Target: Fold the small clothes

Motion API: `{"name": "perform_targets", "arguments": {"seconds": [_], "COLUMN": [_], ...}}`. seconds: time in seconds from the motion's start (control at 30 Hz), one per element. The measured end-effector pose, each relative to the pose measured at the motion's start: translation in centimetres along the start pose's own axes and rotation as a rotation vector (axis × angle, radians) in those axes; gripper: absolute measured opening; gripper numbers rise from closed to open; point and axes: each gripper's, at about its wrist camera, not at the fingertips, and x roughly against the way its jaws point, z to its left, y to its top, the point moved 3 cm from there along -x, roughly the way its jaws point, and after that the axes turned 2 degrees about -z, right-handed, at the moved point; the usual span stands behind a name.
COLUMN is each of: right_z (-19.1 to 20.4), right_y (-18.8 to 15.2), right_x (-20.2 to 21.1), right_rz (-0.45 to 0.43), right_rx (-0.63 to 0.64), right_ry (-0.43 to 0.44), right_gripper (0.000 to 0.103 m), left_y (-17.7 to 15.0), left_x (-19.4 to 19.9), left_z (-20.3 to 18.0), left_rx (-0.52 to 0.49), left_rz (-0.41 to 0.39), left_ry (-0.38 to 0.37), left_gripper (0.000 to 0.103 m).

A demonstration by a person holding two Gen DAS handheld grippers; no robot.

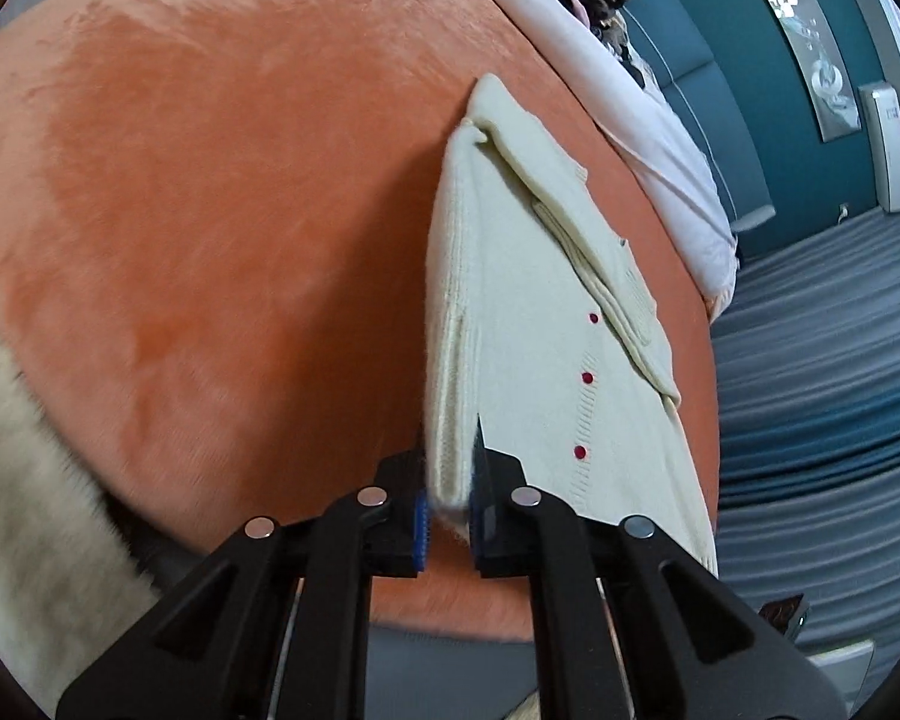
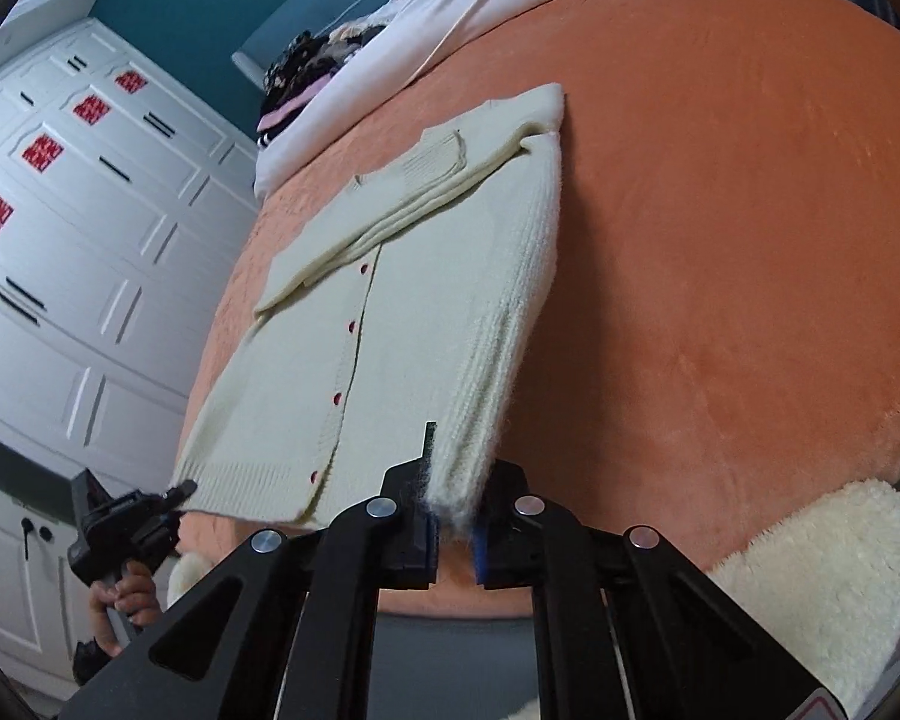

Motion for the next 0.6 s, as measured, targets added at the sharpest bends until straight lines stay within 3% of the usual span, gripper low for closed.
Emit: {"name": "perform_targets", "arguments": {"seconds": [0.1,0.27,0.4,0.47,0.6], "right_z": [-0.4,-1.0,0.4,1.7,4.3], "right_y": [-2.6,-9.9,-13.6,-12.3,-2.8], "right_x": [1.3,4.3,6.8,8.2,10.2], "right_rz": [0.114,0.321,0.420,0.382,0.102], "right_rx": [0.062,0.122,0.153,0.140,0.154], "right_ry": [-0.026,-0.028,0.055,0.126,0.232], "right_gripper": [0.008,0.008,0.008,0.008,0.008], "left_y": [-2.7,-8.0,-9.1,-7.4,-0.1], "left_x": [2.3,6.3,9.6,10.9,10.9], "left_z": [1.6,3.8,3.4,2.0,-4.3], "left_rx": [-0.035,-0.099,-0.121,-0.119,-0.205], "left_rz": [0.055,0.150,0.172,0.135,-0.040], "left_ry": [0.031,0.107,0.091,0.052,-0.108], "left_gripper": [0.008,0.008,0.008,0.008,0.009]}}
